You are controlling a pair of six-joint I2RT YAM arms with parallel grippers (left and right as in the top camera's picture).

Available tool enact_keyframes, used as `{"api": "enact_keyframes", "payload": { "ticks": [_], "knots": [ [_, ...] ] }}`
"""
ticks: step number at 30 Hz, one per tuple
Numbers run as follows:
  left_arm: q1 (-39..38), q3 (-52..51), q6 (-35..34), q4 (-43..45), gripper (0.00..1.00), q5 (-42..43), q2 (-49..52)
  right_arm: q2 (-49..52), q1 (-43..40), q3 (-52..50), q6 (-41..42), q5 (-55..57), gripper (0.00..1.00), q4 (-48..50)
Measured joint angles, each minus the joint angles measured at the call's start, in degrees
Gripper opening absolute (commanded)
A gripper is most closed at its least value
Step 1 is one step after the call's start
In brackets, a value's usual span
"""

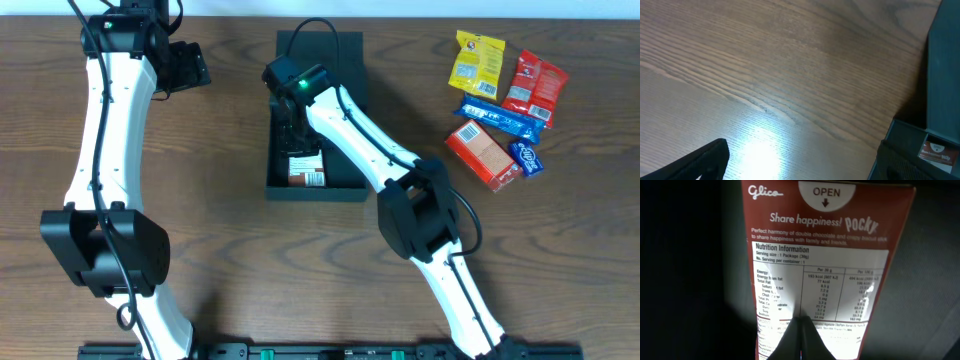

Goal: Pack container
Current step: 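Carry the Pocky box with right gripper into the black box, then lower the Pocky box upright at box's left side and release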

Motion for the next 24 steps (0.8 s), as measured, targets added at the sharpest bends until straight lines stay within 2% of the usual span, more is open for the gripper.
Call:
{"api": "enact_keyframes", "payload": {
  "ticks": [20,24],
  "knots": [
    [0.0,0.0,0.0,0.0,0.95,0.0,0.0,0.8,0.5,0.0,-2.8,-3.8,0.01,0.2],
    [0.0,0.0,0.0,0.0,0.95,0.0,0.0,0.5,0.3,0.1,-2.8,-1.8,0.02,-1.0]
  ]
}}
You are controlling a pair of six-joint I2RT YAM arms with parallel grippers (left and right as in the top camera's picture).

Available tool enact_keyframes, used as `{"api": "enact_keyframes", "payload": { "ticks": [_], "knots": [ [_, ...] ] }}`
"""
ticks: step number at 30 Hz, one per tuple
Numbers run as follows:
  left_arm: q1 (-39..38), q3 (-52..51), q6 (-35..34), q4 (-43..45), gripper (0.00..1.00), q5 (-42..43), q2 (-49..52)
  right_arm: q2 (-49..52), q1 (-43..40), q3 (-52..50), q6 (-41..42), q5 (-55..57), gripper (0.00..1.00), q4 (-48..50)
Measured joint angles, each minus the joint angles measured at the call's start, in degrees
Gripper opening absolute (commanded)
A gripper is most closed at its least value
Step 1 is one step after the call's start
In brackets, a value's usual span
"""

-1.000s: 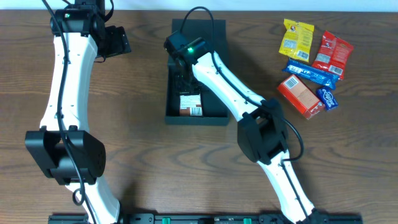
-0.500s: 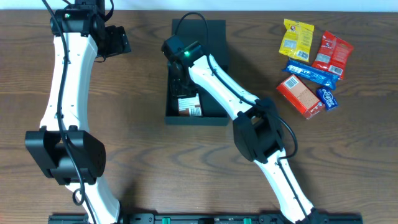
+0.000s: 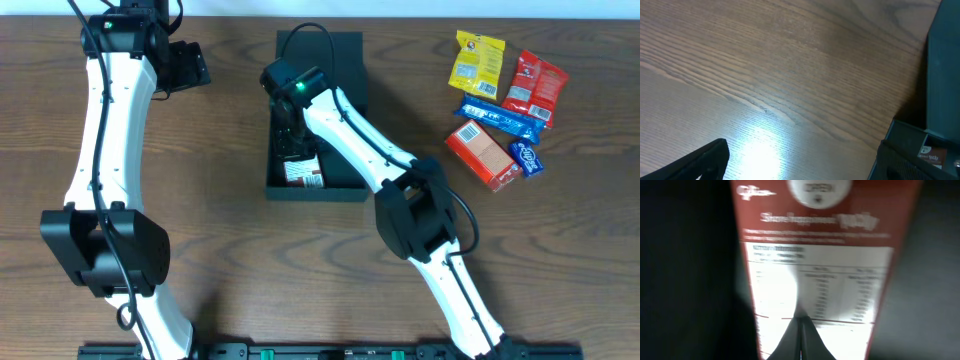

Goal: Pack container
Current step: 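Lower the Pocky box upright at box's left side and release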

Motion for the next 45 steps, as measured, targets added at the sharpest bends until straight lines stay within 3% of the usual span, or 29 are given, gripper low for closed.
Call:
{"api": "enact_keyframes", "payload": {
  "ticks": [8,19,32,45],
  "knots": [
    [0.0,0.0,0.0,0.0,0.95,0.0,0.0,-0.9,-3.7,0.0,-0.5,4.7,0.02,-5.3],
    [0.0,0.0,0.0,0.0,0.95,0.0,0.0,-1.6,-4.0,-5.4,-3.0,8.1,0.02,-2.7],
    [0.0,0.0,0.0,0.2,0.95,0.0,0.0,-2.7,-3.8,-6.9,-3.2,4.5,0.02,-1.7],
    [0.0,0.0,0.0,0.2,0.95,0.0,0.0,-2.7,-2.6,-7.3,-4.1,-6.1,0.01,-2.7]
  ]
}}
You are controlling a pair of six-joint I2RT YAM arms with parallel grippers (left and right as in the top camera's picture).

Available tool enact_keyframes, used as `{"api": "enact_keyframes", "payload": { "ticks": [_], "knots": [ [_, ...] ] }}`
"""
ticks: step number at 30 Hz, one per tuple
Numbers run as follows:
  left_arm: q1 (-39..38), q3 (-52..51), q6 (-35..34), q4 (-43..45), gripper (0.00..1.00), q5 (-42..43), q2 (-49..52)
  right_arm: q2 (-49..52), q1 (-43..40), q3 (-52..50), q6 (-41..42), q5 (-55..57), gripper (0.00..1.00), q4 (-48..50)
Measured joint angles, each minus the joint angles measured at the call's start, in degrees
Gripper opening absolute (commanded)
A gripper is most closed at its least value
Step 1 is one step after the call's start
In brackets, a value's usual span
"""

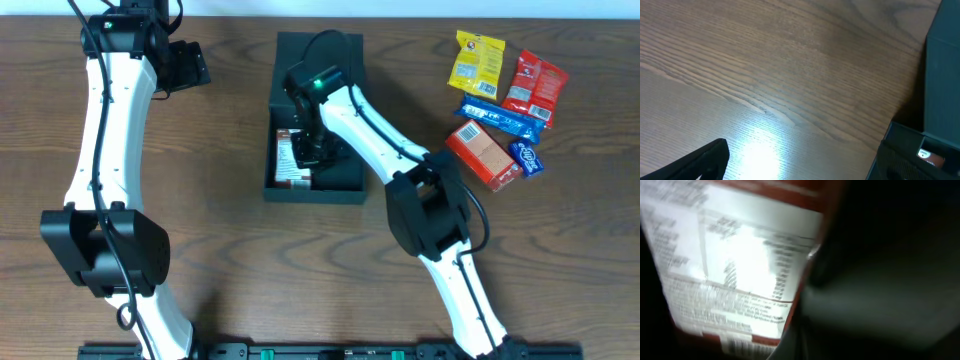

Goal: Pack container
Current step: 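Lower the Pocky box upright at box's left side and release, then move right gripper to the yellow chip bag and grasp it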

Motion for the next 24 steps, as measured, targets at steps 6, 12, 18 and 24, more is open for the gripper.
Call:
{"api": "enact_keyframes", "payload": {
  "ticks": [6,12,18,24],
  "knots": [
    [0.0,0.0,0.0,0.0,0.95,0.0,0.0,0.0,0.4,0.0,-0.1,-2.2,0.01,-0.8],
    [0.0,0.0,0.0,0.0,0.95,0.0,0.0,0.0,0.4,0.0,-0.1,1.3,0.02,1.0],
    [0.0,0.0,0.0,0.0,0.95,0.0,0.0,0.0,0.4,0.3,-0.8,4.0,0.01,2.0],
    [0.0,0.0,0.0,0.0,0.95,0.0,0.0,-2.5,-0.9,3.5,-1.5,10.2,0.02,0.2]
  ]
}}
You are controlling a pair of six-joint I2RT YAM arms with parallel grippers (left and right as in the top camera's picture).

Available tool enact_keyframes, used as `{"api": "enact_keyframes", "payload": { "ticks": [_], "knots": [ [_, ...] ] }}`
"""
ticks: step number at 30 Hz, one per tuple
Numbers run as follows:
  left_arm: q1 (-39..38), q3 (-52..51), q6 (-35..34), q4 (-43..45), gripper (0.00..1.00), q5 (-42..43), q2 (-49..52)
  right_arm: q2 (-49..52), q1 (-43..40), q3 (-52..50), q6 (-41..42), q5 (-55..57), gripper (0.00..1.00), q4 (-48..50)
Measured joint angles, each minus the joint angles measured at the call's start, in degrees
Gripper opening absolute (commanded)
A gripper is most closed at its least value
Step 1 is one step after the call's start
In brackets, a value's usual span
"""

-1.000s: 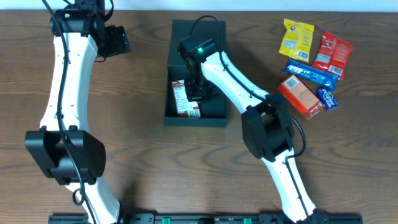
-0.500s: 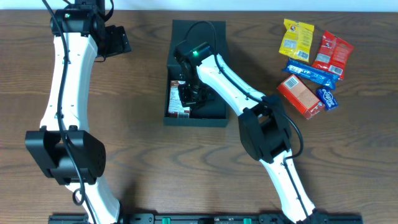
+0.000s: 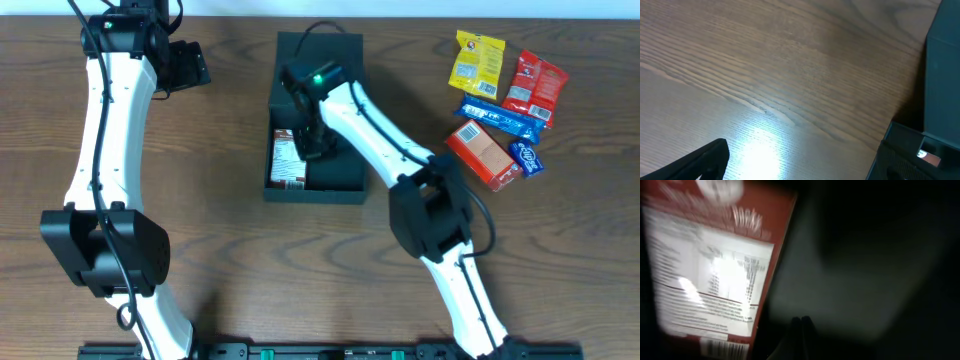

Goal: Pack container
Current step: 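Move right gripper to the yellow chip bag and grasp it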

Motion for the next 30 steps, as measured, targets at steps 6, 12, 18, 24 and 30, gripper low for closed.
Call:
{"api": "enact_keyframes", "payload": {
  "ticks": [6,12,18,24,30],
  "knots": [
    [0.0,0.0,-0.4,-0.1,0.95,0.0,0.0,-13.9,-8.7,4.2,-2.0,11.0,0.02,8.5],
    [0.0,0.0,-0.4,-0.2,0.95,0.0,0.0,-14.2,-22.6,5.7,-4.1,16.9,0.08,13.0],
    [0.0,0.0,-0.4,-0.2,0.95,0.0,0.0,-6.5,-31.5,5.0,-5.9,16.0,0.92,19.7],
    [0.0,0.0,-0.6,-0.3,0.95,0.0,0.0,-1.5,-35.2,4.9,-10.2,14.6,0.99,25.0],
    [0.0,0.0,-0.6,-0.2,0.95,0.0,0.0,2.9,-36.2,4.9,-11.5,13.1,0.99,27.1]
  ]
}}
